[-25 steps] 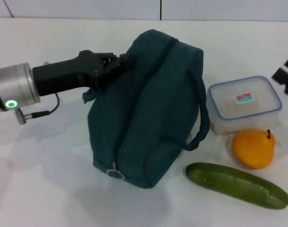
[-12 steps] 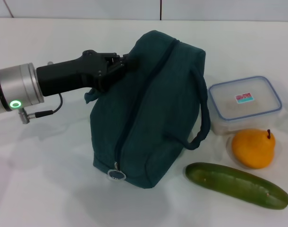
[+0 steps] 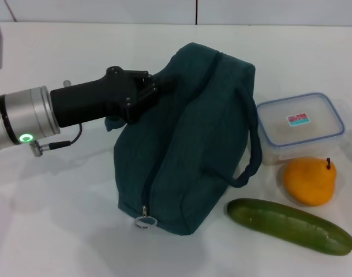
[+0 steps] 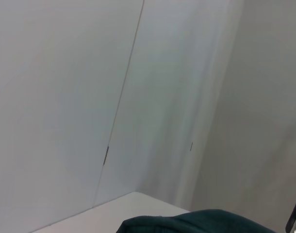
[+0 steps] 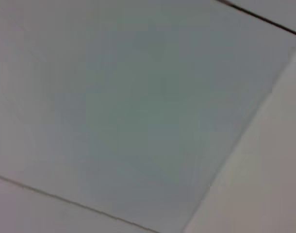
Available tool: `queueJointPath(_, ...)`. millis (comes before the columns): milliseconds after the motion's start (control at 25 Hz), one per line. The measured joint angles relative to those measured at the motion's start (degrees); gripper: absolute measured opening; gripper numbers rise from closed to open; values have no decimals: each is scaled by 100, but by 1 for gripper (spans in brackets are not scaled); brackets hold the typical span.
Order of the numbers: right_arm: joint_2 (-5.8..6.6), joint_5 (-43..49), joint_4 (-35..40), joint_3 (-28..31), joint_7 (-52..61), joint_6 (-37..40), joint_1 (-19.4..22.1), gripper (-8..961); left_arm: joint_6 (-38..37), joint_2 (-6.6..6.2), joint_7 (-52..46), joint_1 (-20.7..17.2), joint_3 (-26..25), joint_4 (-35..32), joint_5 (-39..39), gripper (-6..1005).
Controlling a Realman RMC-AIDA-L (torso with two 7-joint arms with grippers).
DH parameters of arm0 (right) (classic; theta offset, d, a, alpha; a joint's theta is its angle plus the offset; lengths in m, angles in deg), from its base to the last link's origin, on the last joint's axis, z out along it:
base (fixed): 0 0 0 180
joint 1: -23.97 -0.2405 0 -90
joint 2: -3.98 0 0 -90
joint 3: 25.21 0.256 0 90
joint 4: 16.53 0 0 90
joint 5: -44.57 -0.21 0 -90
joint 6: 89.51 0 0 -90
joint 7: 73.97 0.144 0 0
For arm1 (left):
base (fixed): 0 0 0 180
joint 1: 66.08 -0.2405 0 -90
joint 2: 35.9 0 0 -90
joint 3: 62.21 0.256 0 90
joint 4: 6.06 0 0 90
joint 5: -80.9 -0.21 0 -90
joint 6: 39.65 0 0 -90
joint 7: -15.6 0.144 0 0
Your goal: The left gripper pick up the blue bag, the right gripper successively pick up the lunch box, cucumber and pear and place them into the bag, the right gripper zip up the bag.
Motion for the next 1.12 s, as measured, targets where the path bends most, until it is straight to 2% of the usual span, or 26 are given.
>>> queueJointPath(280, -39, 106, -118, -52, 492, -403, -285, 885, -32, 4, 172, -8, 0, -4, -65, 45)
queueJointPath(640, -67, 128, -209, -192, 804, -559, -697, 885, -38, 1, 394, -63, 0, -133, -77, 45)
queueJointPath(1120, -72, 87, -212, -125, 817, -728, -903, 884, -33, -4, 416, -169, 0, -147, -40, 45)
